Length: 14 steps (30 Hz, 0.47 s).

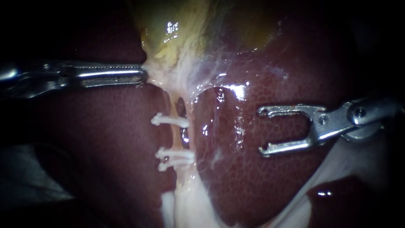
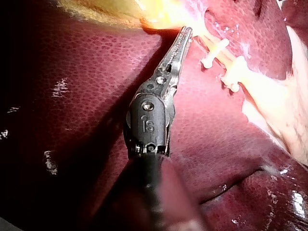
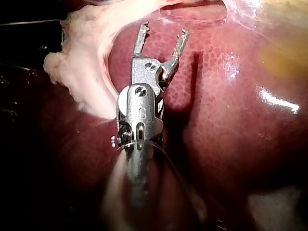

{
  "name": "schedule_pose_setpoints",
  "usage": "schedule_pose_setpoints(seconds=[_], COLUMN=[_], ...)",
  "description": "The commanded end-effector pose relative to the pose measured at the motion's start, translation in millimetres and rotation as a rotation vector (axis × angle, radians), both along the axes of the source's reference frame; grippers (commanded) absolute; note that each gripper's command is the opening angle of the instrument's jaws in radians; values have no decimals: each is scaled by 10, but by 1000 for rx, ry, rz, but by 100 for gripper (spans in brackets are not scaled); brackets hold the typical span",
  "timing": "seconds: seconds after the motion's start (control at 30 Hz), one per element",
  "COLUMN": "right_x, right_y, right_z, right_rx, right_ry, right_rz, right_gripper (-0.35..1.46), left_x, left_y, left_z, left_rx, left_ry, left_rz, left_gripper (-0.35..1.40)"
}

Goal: Going back third clip left tube

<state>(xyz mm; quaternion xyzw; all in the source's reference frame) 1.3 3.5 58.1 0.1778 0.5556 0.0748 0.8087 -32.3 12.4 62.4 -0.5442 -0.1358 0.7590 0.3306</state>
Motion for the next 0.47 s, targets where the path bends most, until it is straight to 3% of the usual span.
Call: schedule_pose_setpoints(seconds=[0.03,0.47], right_x=[0,-1], right_y=[0,1], right_z=[0,0], right_rx=[0,0], right_ry=[0,0], right_rz=[-1,0], right_gripper=[50,50], left_x=[-1,-2], left_y=[0,-2], left_z=[2,1], left_rx=[2,3], left_ry=[0,1], left_rz=[1,5], left_gripper=[-35,-35])
